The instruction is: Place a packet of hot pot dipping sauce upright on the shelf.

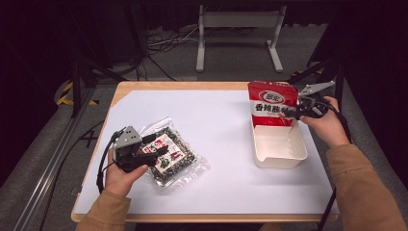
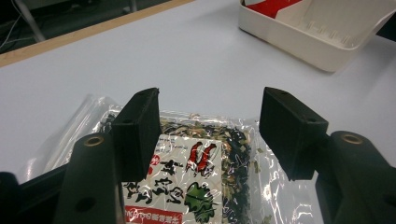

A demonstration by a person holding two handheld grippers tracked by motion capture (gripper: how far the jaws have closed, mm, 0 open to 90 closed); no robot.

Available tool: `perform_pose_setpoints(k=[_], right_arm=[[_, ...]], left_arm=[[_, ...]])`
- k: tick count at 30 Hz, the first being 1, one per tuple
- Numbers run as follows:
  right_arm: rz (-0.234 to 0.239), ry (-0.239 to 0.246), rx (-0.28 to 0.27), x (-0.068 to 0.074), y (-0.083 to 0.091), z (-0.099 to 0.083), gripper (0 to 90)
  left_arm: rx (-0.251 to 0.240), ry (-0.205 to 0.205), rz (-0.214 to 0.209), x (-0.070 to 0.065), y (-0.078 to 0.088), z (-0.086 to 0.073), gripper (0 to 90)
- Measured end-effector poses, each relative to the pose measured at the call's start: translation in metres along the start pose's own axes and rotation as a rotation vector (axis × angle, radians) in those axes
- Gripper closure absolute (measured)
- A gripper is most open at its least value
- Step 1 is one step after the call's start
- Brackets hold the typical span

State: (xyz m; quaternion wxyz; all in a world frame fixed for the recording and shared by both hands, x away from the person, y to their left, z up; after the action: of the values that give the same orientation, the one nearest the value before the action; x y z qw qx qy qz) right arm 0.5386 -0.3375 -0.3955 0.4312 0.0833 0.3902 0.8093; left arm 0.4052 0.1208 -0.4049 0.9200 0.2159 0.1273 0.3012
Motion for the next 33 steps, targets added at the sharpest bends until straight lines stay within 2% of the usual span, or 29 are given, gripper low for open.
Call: perform_pose_setpoints(k=[1,3,9,14,17,19,20,22,26,27,29,30,33], right_arm=[[0.014,0.003,0.003,0.001,0.002,0.001,83.2],[0.018,0.004,0.018,0.003,0.001,0.000,85.4],[0.031,-0.040,0.069,0.003,-0.005,-0.013,85.9],[0.031,-0.068,0.058,0.002,-0.006,-0.015,85.8],[0.022,-0.072,0.060,0.001,-0.006,-0.014,81.2],[0.002,-0.090,0.041,-0.001,-0.004,-0.013,70.9],[-0.004,-0.120,0.022,-0.002,-0.001,-0.012,62.2],[-0.014,-0.159,-0.021,-0.004,0.004,-0.010,52.4],[-0.021,-0.171,-0.051,-0.003,0.018,-0.011,47.4],[-0.033,-0.168,-0.061,-0.002,0.023,-0.011,46.5],[-0.053,-0.165,-0.079,0.001,0.032,-0.011,45.0],[-0.053,-0.165,-0.079,0.001,0.032,-0.011,45.0],[-0.081,-0.151,-0.122,0.008,0.048,-0.011,44.8]], left_arm=[[0.001,0.000,0.001,0.000,0.000,0.000,39.0],[0.002,0.003,0.000,0.001,0.000,0.000,39.0],[0.000,0.006,0.002,0.001,0.002,0.000,39.0],[-0.005,0.007,0.005,0.002,0.001,0.001,39.0],[-0.003,0.008,0.007,0.003,0.002,0.000,39.0],[-0.005,0.011,0.011,0.005,0.002,0.000,39.0],[-0.006,0.008,0.016,0.006,0.003,0.000,39.0],[-0.005,0.016,0.019,0.007,0.003,0.000,38.5],[-0.004,0.010,0.041,0.012,0.004,0.000,37.2],[-0.004,0.010,0.041,0.012,0.004,0.000,36.5],[0.006,-0.004,0.074,0.016,0.006,0.000,35.2],[0.006,-0.004,0.074,0.016,0.006,0.000,34.4],[0.005,0.006,0.084,0.020,0.007,0.001,34.0]])
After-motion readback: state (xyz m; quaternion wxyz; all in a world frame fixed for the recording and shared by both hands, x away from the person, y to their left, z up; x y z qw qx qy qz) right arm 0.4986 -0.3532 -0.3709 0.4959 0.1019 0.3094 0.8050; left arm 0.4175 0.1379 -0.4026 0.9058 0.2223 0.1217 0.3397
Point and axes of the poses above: each handheld gripper's, and its own axes: y roughly backward along the jaws, z roughly out of its top, x roughly to its left, the point moved 9 cm from there along -y, roughly forward along the jaws, and after that the axes turned 6 degrees about -z, right-handed, at the moved point
